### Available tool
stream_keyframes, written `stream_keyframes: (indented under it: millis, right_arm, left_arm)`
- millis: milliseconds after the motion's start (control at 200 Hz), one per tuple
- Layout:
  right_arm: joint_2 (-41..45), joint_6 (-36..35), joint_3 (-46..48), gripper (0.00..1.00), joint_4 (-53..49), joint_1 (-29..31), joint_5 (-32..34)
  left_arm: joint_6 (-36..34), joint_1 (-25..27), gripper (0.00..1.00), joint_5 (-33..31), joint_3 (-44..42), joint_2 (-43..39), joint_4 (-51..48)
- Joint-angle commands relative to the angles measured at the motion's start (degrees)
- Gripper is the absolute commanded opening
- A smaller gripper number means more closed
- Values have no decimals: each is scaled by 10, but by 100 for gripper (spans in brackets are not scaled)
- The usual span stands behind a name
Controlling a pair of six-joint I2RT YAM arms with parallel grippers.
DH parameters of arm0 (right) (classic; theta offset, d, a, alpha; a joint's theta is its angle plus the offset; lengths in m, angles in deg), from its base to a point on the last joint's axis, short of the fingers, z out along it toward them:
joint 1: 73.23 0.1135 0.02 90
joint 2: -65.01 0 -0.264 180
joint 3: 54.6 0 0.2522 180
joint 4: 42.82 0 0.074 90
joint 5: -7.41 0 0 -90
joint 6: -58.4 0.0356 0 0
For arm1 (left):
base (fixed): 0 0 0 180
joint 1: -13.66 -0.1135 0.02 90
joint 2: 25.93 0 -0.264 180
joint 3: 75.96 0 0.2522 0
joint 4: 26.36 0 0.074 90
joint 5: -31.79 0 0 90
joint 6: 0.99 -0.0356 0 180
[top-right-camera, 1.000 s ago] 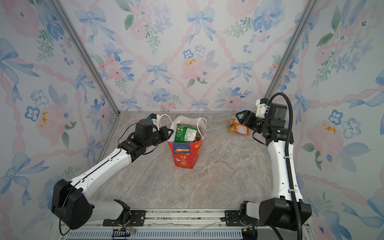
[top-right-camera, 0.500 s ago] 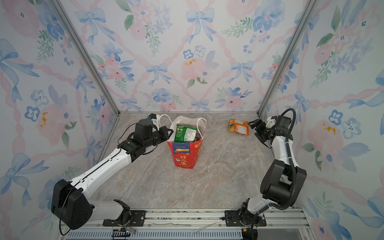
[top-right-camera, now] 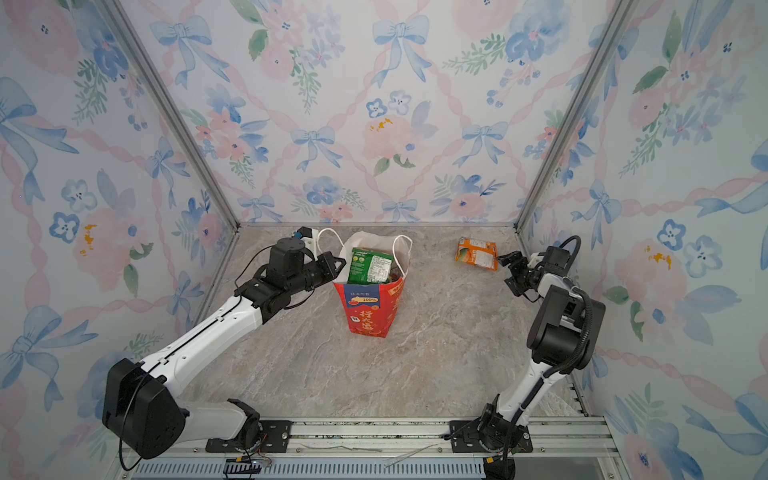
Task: Place the snacks into the paper bag
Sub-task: 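Move the open right gripper away from the bag toward the orange packet, then lower the right gripper onto the orange Fox's packet and close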
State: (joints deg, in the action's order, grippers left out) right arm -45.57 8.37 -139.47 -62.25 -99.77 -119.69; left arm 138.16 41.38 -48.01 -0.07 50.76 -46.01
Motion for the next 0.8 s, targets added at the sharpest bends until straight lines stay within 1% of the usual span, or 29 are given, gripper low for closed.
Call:
stream_keyframes:
  millis: [0,195,300,415,795]
  right_arm:
    - [-30,23,-14,92,34,-3,-9]
    - [-74,35,-30,92,64,-3,-18]
    - [-91,52,-32,93,95,-2,-28]
    - [-104,58,-41,93,106,2,-34]
    - [-142,41,-91,94,70,36,-28]
  left_arm:
    - [-4,-6,0,13,9,-1,24]
    - [-2,-7,0,17,11,5,24]
    - [-1,-7,0,17,11,2,24]
    - [0,-7,0,17,13,2,24]
    - [0,-4,0,34,41,20,24]
